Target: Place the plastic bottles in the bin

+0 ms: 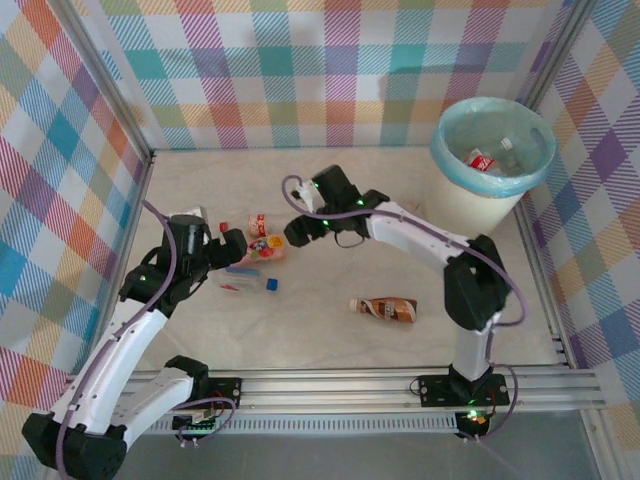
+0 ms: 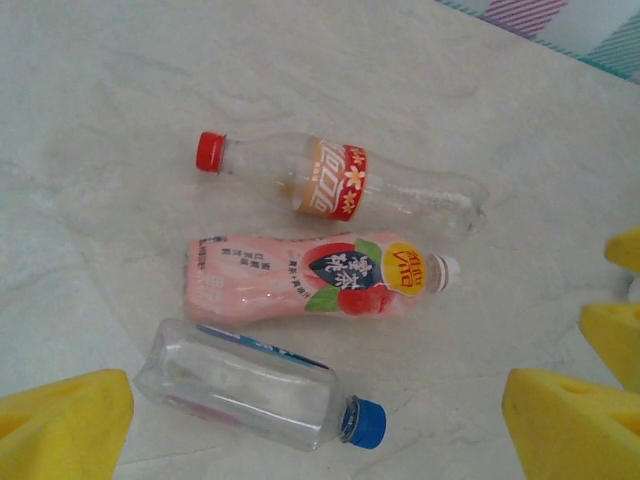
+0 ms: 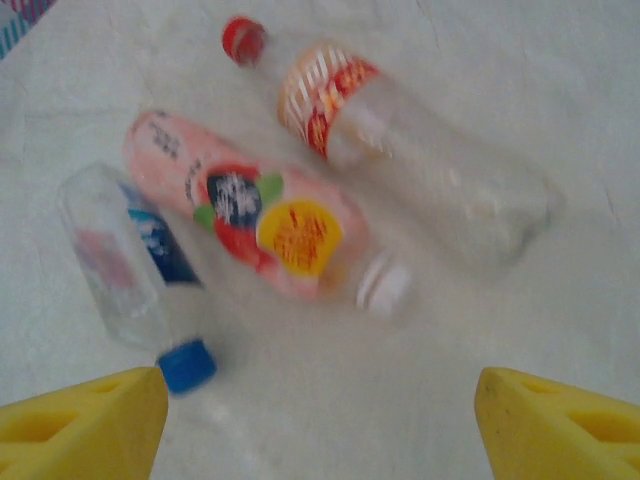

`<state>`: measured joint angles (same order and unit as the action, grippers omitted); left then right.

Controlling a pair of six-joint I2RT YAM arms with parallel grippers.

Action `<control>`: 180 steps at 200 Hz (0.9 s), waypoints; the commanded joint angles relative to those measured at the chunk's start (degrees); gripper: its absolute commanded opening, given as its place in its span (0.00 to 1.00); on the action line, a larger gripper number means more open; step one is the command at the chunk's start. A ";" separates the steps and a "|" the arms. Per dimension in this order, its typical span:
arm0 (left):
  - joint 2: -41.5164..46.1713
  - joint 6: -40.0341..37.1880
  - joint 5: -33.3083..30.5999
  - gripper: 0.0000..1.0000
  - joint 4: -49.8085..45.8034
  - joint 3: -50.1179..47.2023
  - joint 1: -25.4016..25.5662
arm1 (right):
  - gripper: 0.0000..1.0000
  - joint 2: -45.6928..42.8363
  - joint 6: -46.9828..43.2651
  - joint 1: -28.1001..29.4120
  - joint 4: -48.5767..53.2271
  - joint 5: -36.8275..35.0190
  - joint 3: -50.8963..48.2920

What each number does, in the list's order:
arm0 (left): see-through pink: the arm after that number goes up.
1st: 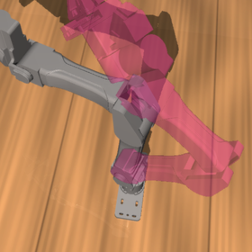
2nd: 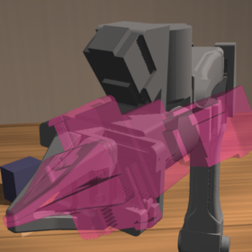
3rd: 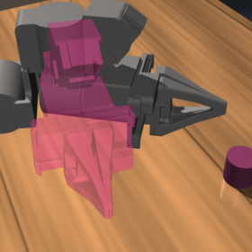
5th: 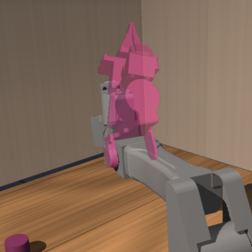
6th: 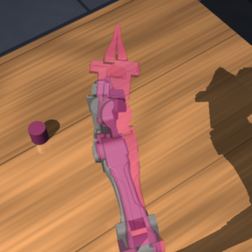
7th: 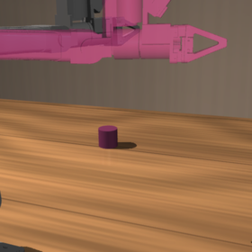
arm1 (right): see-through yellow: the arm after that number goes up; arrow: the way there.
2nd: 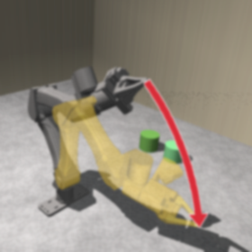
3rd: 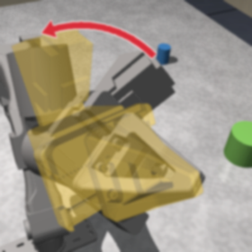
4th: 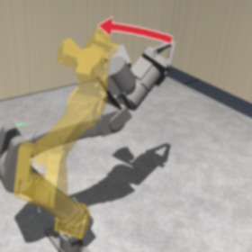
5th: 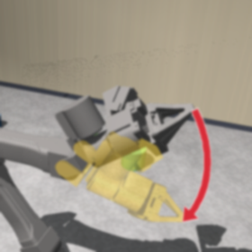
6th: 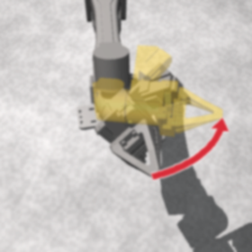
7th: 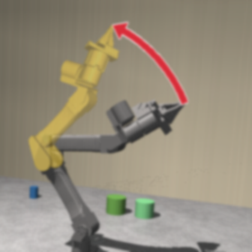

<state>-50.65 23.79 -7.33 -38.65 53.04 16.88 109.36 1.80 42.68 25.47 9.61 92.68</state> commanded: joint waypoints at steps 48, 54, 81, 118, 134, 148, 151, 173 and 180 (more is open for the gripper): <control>-1.07 1.05 11.46 0.95 -0.26 -0.82 -5.55 | 0.91 25.87 -23.09 -0.14 19.14 2.30 36.12; -0.91 1.00 11.46 0.95 -0.43 -0.97 -5.63 | 0.92 27.52 -23.37 -0.14 20.31 2.57 38.59; -0.72 0.55 11.24 0.95 -0.97 -1.57 -5.98 | 0.93 33.59 -24.34 -0.14 22.37 3.40 45.98; -0.84 0.73 11.82 0.95 -0.73 -2.13 -6.25 | 0.96 38.39 -26.33 -0.13 23.13 2.37 50.65; -1.26 0.82 11.86 0.95 -0.46 -2.33 -6.32 | 0.96 40.14 -27.44 -0.14 23.84 1.87 52.37; -1.46 0.68 11.90 0.95 -0.29 -2.26 -6.34 | 0.96 41.53 -27.89 -0.15 24.27 1.09 53.52; -1.48 0.69 11.95 0.95 -0.24 -2.24 -6.34 | 0.96 41.76 -27.83 -0.14 24.23 0.85 53.59; -1.52 -0.22 11.01 0.95 -0.65 -2.16 -6.47 | 0.93 43.44 -26.84 -0.52 25.20 -0.32 55.34; -1.49 -0.40 10.61 0.95 -0.93 -2.17 -6.59 | 0.92 43.76 -26.84 -0.53 25.56 -0.67 55.66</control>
<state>-52.34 24.62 3.84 -38.92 51.11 11.42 150.78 -23.66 42.54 47.90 10.17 145.73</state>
